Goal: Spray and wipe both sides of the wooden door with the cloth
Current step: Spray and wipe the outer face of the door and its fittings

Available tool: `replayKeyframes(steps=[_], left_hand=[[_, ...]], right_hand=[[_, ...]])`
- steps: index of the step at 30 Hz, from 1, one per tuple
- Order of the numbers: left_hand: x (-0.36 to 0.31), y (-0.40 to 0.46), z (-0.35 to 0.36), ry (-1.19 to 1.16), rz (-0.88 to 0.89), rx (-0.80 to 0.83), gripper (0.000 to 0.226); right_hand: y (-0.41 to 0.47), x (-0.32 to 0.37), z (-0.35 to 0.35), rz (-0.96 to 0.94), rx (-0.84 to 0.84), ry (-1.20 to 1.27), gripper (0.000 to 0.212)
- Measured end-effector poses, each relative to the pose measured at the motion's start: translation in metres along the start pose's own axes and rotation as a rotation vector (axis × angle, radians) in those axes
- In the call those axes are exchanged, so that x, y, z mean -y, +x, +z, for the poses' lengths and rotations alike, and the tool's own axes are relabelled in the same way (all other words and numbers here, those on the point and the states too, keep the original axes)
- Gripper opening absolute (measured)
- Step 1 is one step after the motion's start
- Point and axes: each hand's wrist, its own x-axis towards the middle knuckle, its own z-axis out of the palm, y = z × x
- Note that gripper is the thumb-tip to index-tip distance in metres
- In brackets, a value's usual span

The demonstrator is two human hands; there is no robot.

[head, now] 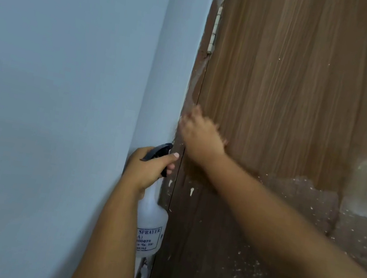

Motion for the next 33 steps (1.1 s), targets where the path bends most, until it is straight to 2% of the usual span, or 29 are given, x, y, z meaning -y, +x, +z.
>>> replayKeyframes(steps=[3,6,7,9,11,15,21,24,26,27,28,31,32,33], left_hand=[[-0.003,-0.005,-0.001,0.016,0.004,0.021,0.009],[-0.006,-0.008,0.005,0.021,-0.015,0.029,0.006],[-0.005,-0.009,0.007,0.022,-0.018,0.024,0.007],[-0.004,-0.011,0.013,0.032,-0.017,0.027,0.010],[-0.003,-0.016,0.020,0.044,-0.021,0.051,0.010],[0.004,-0.031,0.041,0.053,-0.044,0.155,0.013],[0.006,-0.061,0.078,-0.018,-0.085,0.299,0.009],[0.006,-0.070,0.087,-0.080,-0.095,0.369,0.009],[0.007,-0.070,0.088,-0.104,-0.097,0.360,0.013],[0.007,-0.070,0.087,-0.104,-0.095,0.342,0.014],[0.006,-0.069,0.087,-0.109,-0.089,0.316,0.015],[0.002,-0.065,0.082,-0.125,-0.057,0.243,0.012],[0.001,-0.064,0.080,-0.121,-0.046,0.226,0.011],[-0.001,-0.062,0.079,-0.111,-0.036,0.225,0.012]], right_hand=[[-0.047,0.037,0.012,-0.285,0.070,0.047,0.048],[-0.050,0.021,0.014,-0.505,0.148,0.053,0.037],[-0.040,0.005,0.012,-0.463,0.124,0.066,0.035],[-0.019,-0.043,-0.001,-0.160,0.024,0.104,0.034],[-0.011,-0.100,-0.020,0.162,-0.114,0.088,0.042],[-0.049,-0.190,-0.047,0.521,-0.311,0.110,0.046],[-0.119,-0.188,-0.045,0.680,-0.375,0.109,0.048],[-0.148,-0.164,-0.042,0.835,-0.441,0.181,0.047],[-0.156,-0.136,-0.037,0.932,-0.430,0.212,0.049],[-0.156,-0.115,-0.033,0.900,-0.364,0.164,0.051],[-0.154,-0.093,-0.024,0.757,-0.261,0.109,0.052],[-0.152,-0.027,0.005,0.092,-0.023,0.063,0.039],[-0.155,-0.012,0.010,-0.071,0.011,0.056,0.034],[-0.158,-0.003,0.010,-0.147,0.023,0.061,0.037]])
